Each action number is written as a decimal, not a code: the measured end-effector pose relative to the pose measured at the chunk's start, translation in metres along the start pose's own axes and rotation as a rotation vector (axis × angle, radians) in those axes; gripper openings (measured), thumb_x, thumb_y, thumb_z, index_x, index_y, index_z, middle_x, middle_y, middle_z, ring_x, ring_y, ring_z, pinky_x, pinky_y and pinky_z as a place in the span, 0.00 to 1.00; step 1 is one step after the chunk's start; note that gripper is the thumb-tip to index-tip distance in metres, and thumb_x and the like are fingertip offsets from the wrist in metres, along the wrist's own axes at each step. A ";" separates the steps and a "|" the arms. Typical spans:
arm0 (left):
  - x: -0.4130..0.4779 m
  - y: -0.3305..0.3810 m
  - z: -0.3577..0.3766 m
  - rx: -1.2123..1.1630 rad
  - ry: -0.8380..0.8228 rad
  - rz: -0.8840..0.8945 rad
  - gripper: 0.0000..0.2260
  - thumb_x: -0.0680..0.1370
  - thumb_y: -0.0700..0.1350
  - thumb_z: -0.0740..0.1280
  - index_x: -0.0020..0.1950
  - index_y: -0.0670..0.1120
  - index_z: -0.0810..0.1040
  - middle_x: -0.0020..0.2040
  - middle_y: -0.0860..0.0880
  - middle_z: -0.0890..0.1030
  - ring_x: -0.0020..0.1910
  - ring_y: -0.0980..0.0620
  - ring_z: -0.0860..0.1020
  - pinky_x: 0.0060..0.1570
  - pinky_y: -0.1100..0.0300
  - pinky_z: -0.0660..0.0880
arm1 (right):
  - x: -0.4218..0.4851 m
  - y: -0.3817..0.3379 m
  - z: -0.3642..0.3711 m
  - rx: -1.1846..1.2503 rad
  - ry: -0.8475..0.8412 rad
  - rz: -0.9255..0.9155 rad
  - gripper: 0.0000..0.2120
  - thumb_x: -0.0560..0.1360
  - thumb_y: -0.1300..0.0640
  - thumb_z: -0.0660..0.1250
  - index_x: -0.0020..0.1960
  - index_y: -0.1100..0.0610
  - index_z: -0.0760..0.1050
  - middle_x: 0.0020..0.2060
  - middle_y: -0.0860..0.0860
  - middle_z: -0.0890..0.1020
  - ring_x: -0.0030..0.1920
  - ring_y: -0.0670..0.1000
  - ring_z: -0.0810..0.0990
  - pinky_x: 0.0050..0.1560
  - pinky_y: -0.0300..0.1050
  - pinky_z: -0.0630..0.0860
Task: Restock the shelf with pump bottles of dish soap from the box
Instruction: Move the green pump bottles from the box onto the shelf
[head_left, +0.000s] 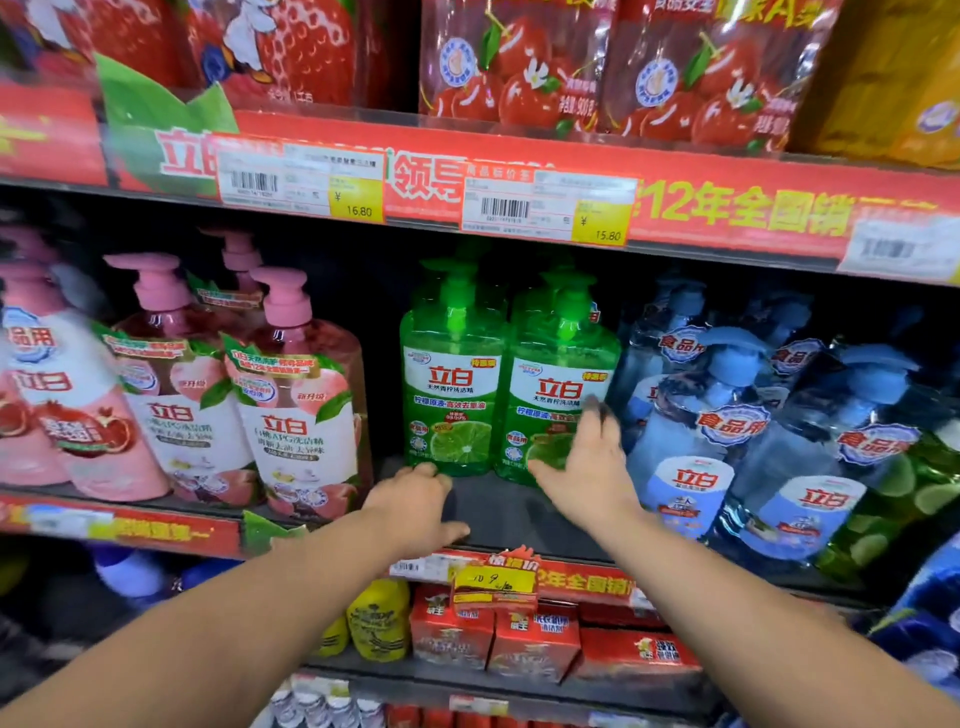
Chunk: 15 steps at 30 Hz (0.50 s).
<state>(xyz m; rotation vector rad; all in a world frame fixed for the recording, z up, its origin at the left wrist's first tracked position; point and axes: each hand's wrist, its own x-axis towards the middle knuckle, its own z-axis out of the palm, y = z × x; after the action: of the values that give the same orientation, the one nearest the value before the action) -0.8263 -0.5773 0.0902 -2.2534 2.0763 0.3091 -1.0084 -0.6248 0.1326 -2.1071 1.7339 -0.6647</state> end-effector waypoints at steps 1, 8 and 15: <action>-0.004 0.001 -0.001 0.008 0.023 0.004 0.28 0.74 0.61 0.62 0.68 0.47 0.68 0.65 0.46 0.69 0.65 0.44 0.69 0.61 0.48 0.71 | -0.006 0.000 0.000 -0.120 0.009 -0.090 0.45 0.72 0.47 0.69 0.76 0.57 0.44 0.75 0.56 0.51 0.74 0.61 0.56 0.71 0.57 0.60; -0.044 -0.005 -0.004 0.026 0.099 0.022 0.26 0.75 0.59 0.62 0.68 0.45 0.67 0.66 0.44 0.69 0.66 0.43 0.69 0.61 0.48 0.70 | -0.037 -0.019 0.004 -0.495 -0.262 -0.359 0.36 0.75 0.43 0.63 0.76 0.50 0.50 0.77 0.50 0.50 0.77 0.58 0.47 0.73 0.62 0.50; -0.119 -0.065 0.005 -0.059 0.168 -0.050 0.27 0.75 0.60 0.62 0.68 0.45 0.67 0.68 0.44 0.68 0.66 0.42 0.70 0.59 0.47 0.72 | -0.077 -0.090 0.034 -0.507 -0.359 -0.460 0.35 0.75 0.44 0.62 0.77 0.50 0.51 0.76 0.49 0.56 0.77 0.56 0.51 0.73 0.61 0.52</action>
<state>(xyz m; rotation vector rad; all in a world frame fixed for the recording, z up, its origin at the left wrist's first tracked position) -0.7708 -0.4543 0.1023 -2.4400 2.1092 0.1864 -0.9272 -0.5323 0.1406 -2.7952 1.3193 0.0816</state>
